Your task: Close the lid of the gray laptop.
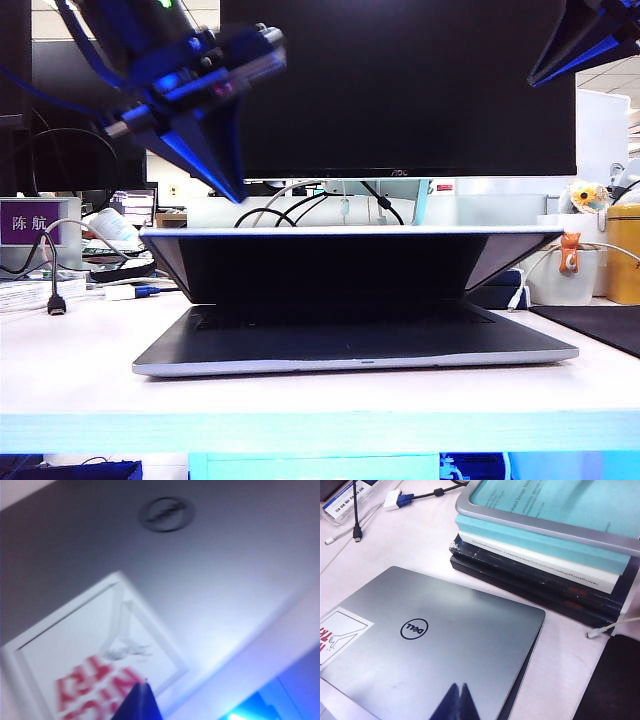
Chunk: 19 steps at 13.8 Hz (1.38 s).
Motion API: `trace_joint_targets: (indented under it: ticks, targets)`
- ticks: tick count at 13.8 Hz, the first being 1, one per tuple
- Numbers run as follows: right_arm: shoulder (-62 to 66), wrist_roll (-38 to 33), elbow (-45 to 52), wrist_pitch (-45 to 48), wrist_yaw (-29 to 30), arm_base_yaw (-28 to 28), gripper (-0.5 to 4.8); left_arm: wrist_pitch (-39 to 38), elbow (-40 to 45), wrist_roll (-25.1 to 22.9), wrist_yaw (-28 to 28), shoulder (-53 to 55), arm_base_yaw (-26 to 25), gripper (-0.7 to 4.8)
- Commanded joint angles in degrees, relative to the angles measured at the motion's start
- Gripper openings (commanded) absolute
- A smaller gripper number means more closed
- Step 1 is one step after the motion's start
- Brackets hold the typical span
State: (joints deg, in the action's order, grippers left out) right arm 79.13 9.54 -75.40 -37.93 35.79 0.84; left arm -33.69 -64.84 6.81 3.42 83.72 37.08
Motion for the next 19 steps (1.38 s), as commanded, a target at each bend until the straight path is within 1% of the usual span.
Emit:
trace_joint_targets:
  ticks: [1,6,8,10,12,13,14,16,17,18,19]
  targets:
    - [-0.1,0.1,-0.2,0.0,0.4,-0.1,-0.02,-0.6,2.2,0.6,-1.6,0.5,-0.5,-0.05]
    - [-0.1,0.1,-0.2,-1.5,0.4,-0.1,-0.02,1.9,5.4,2.1,-1.9,0.5,-0.5,-0.05]
    - [-0.1,0.1,-0.2,-1.8,0.4,-0.1,-0.02,2.9,9.4,3.3,-0.8,0.4,-0.2,-0.05]
    - [-0.1,0.1,-0.2,-2.2,0.4,-0.1,-0.02,3.6,10.9,3.8,-2.2,-0.2,1.2,-0.05]
    - [-0.1,0.1,-0.2,-2.1,0.4,-0.1,-0.02,5.6,10.9,4.1,-6.5,-3.0,3.3,-0.05]
    - [-0.1,0.1,-0.2,-2.2,0.4,-0.1,-0.02,7.4,10.9,3.5,-10.8,-6.1,4.5,-0.05]
    - [-0.1,0.1,-0.2,-2.3,0.5,-0.1,-0.02,8.7,10.9,1.3,-12.7,-9.7,5.1,-0.05]
    - [-0.1,0.2,-0.2,-2.2,2.0,-0.1,-0.02,9.2,11.0,-1.6,-13.4,-14.3,5.0,-0.05]
    - [-0.1,0.2,-0.2,-2.2,3.5,-0.1,-0.02,8.6,11.3,-3.4,-16.0,-17.2,4.1,-0.05]
    - [-0.2,0.1,-0.2,-2.3,5.2,-0.1,-0.02,8.5,12.2,-4.0,-17.5,-21.0,2.0,-0.05]
    - [-0.2,0.1,-0.2,-2.6,6.5,-0.1,-0.02,8.7,13.3,-4.2,-16.3,-24.2,-0.7,-0.05]
